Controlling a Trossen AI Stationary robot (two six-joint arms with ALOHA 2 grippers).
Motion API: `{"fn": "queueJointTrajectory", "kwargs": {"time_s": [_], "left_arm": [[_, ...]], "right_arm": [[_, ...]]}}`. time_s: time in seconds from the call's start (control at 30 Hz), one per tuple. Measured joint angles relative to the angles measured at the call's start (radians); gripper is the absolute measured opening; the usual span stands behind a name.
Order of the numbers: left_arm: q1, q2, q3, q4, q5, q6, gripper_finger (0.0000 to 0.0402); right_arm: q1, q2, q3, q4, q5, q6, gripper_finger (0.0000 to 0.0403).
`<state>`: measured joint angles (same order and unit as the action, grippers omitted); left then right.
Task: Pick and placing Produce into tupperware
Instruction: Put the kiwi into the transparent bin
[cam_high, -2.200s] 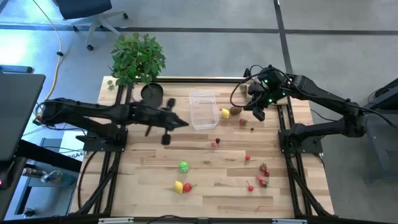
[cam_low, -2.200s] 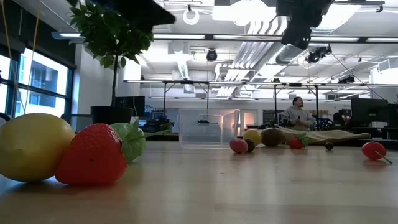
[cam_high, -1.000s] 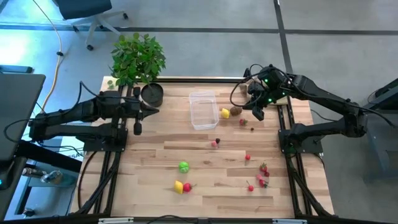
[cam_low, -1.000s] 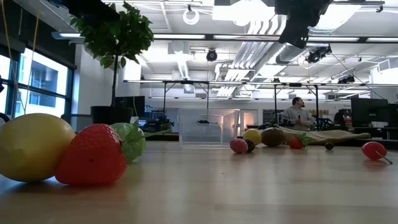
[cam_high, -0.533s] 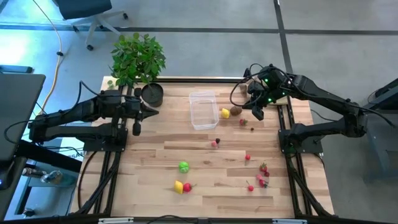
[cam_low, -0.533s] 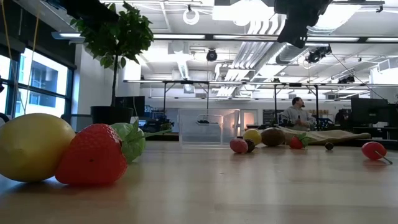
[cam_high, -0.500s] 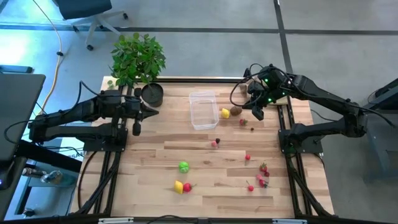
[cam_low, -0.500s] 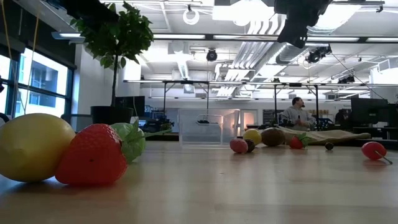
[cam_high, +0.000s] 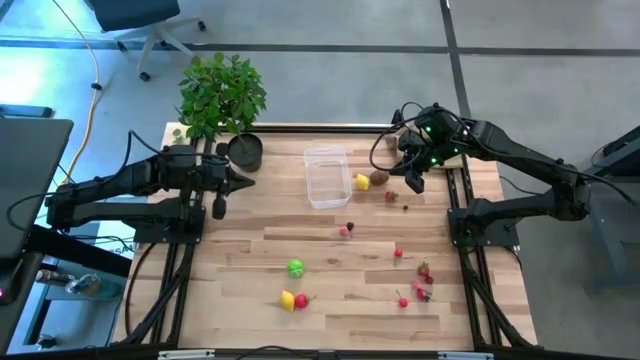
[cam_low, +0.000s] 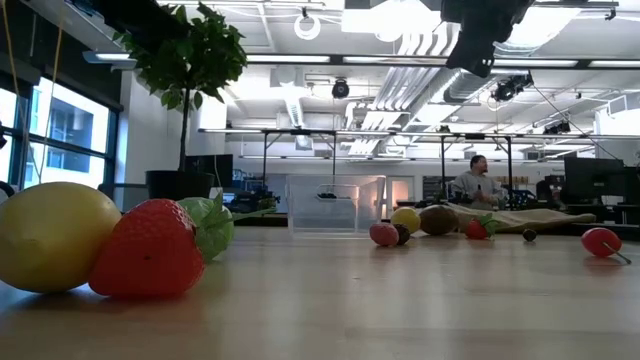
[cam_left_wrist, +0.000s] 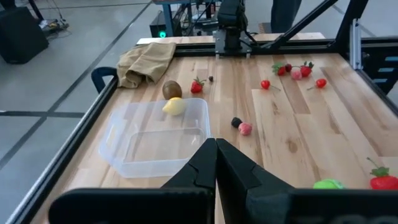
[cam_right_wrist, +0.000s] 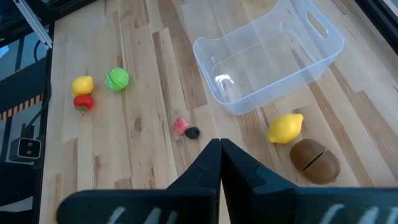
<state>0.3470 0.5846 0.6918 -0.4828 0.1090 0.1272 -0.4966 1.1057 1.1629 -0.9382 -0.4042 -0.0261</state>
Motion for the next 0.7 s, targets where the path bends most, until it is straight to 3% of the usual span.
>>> {"fn": "queueJointTrajectory", "kwargs": {"time_s": [0.47,0.7], "left_arm": [[0.0,0.0,0.0,0.0,0.03,-0.002,0.0001],[0.0,0.0,0.0,0.001,0.03,-0.002,0.0001]], "right_arm": [[0.0,0.0,0.0,-0.006,-0.01,-0.001,0.0],[0.0,0.0,-0.001,-0.091,-0.017,-0.061,0.0]]}}
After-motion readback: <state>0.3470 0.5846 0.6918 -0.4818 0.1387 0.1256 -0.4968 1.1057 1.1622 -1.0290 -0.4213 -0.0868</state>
